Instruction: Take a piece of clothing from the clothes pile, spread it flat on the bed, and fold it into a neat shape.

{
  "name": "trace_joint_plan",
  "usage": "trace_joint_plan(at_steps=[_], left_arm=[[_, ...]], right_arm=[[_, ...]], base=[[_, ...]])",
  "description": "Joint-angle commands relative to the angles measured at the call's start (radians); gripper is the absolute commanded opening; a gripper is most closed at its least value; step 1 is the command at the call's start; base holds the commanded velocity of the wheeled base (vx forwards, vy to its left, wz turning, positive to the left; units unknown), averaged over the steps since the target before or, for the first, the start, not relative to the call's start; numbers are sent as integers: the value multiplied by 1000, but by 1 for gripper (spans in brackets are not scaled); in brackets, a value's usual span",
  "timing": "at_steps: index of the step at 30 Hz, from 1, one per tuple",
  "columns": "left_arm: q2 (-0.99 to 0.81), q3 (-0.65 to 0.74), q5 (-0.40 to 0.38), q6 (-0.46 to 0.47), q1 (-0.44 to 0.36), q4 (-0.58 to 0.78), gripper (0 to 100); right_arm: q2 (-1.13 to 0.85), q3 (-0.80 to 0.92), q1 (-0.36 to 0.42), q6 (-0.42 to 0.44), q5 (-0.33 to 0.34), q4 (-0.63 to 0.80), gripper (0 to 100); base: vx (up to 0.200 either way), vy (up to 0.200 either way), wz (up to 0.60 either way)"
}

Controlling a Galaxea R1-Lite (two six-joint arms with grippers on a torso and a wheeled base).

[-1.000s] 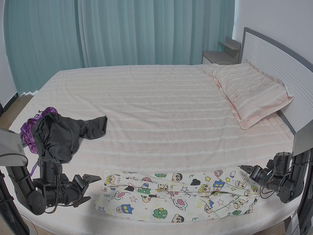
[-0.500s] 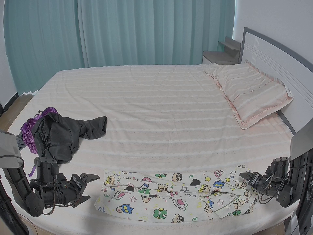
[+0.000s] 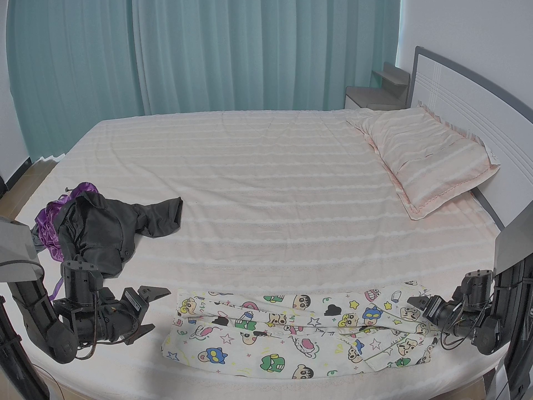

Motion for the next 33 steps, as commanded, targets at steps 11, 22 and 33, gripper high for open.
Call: trace_joint_plan(at_steps=[11, 22, 33], left_arm=[[27, -19, 0, 3, 6, 0, 100], [31, -20, 2, 3, 5, 0, 100], [33, -27, 5, 6, 3, 0, 100]], right_arm=[[50, 13, 11, 2, -2, -16, 0], [-98, 18, 20, -5, -12, -15, 0], [-190, 8, 53, -149, 14, -15, 0]], base=[[0, 0, 0], [0, 0, 0], [0, 0, 0]])
